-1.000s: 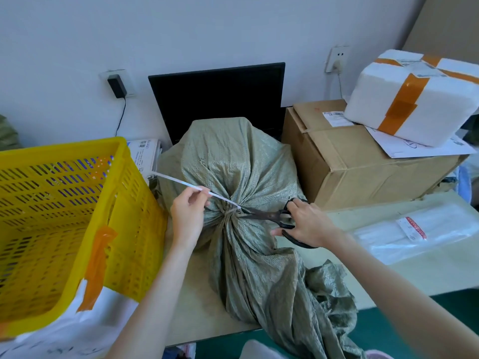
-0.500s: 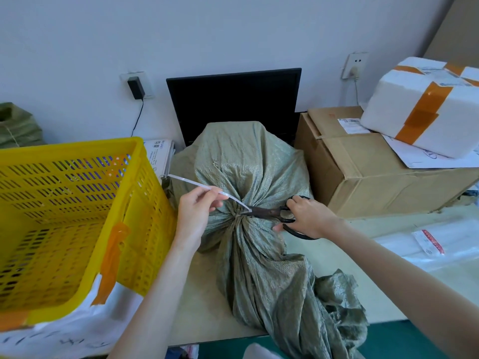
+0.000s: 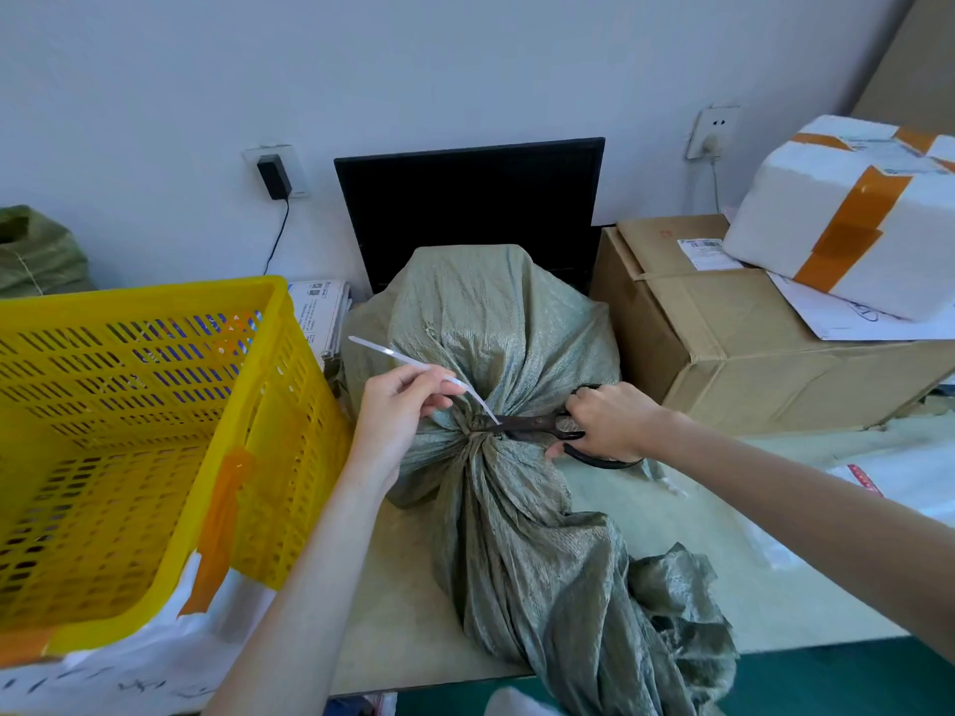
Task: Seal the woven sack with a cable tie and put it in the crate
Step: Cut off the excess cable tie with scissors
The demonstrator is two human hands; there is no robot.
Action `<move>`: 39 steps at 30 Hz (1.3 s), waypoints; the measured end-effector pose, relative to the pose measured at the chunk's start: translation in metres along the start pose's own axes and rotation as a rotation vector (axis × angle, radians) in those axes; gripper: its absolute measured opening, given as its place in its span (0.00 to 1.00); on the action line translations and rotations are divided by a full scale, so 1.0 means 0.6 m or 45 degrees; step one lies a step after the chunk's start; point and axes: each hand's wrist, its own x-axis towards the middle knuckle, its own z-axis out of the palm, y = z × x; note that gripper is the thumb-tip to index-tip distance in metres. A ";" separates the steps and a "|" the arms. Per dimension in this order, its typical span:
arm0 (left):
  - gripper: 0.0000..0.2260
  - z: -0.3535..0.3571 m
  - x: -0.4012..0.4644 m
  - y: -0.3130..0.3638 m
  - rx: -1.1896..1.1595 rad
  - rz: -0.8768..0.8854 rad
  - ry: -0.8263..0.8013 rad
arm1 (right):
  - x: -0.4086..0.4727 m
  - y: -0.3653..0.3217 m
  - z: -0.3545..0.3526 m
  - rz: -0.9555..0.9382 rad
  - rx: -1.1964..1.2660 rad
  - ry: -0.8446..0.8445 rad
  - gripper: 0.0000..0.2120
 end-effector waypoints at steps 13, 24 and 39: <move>0.09 0.003 0.000 -0.007 -0.011 -0.042 0.018 | -0.006 0.009 -0.002 -0.092 -0.116 0.039 0.37; 0.10 0.009 -0.005 -0.007 0.001 -0.045 -0.006 | -0.009 0.005 0.015 -0.076 -0.100 0.072 0.32; 0.08 -0.002 -0.011 -0.029 -0.146 -0.088 0.146 | -0.026 0.003 0.078 0.075 0.037 0.212 0.30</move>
